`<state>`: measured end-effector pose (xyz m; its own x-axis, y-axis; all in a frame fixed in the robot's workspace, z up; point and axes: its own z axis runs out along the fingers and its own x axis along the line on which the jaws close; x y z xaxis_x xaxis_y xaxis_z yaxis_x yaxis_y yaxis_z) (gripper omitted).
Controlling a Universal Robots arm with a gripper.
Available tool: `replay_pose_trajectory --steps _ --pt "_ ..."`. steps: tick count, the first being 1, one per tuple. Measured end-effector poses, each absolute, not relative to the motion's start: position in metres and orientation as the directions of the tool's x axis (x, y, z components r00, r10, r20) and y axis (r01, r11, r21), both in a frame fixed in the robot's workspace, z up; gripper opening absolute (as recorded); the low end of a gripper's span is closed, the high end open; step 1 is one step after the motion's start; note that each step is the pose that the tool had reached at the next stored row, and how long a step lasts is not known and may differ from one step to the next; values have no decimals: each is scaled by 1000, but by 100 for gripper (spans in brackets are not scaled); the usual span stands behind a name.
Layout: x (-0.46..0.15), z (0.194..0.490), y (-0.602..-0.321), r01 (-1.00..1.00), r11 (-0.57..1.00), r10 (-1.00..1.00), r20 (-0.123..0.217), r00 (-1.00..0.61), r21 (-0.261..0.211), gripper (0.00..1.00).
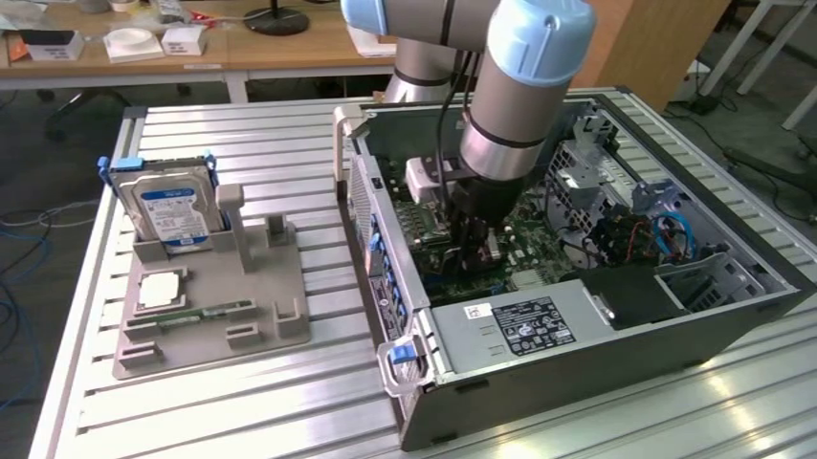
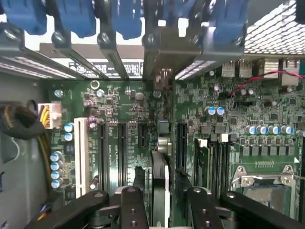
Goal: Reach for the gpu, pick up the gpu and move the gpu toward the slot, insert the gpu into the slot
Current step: 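Insert the gpu into the slot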
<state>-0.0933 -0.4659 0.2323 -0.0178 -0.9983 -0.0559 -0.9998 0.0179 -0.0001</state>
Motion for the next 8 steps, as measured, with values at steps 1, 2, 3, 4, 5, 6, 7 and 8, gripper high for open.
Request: replay_pose_trajectory --steps 1,2,3,4,5,6,7,8 --pt "-93 234 -466 -1000 18 -998 -56 -18 0 39" --pt "-93 237 -466 -1000 18 -998 -56 -18 1 39" --pt "-93 239 -466 -1000 18 -998 -57 -18 0 39" --pt "-93 242 -466 -1000 18 -998 -57 -18 0 39" --pt "-93 244 -466 -1000 18 -998 -58 -18 0 39" --pt "-93 247 -466 -1000 18 -998 -58 -18 0 39" --pt "-93 250 -466 -1000 18 -998 -58 -18 0 39" --pt "-93 252 -466 -1000 18 -998 -58 -18 0 39"
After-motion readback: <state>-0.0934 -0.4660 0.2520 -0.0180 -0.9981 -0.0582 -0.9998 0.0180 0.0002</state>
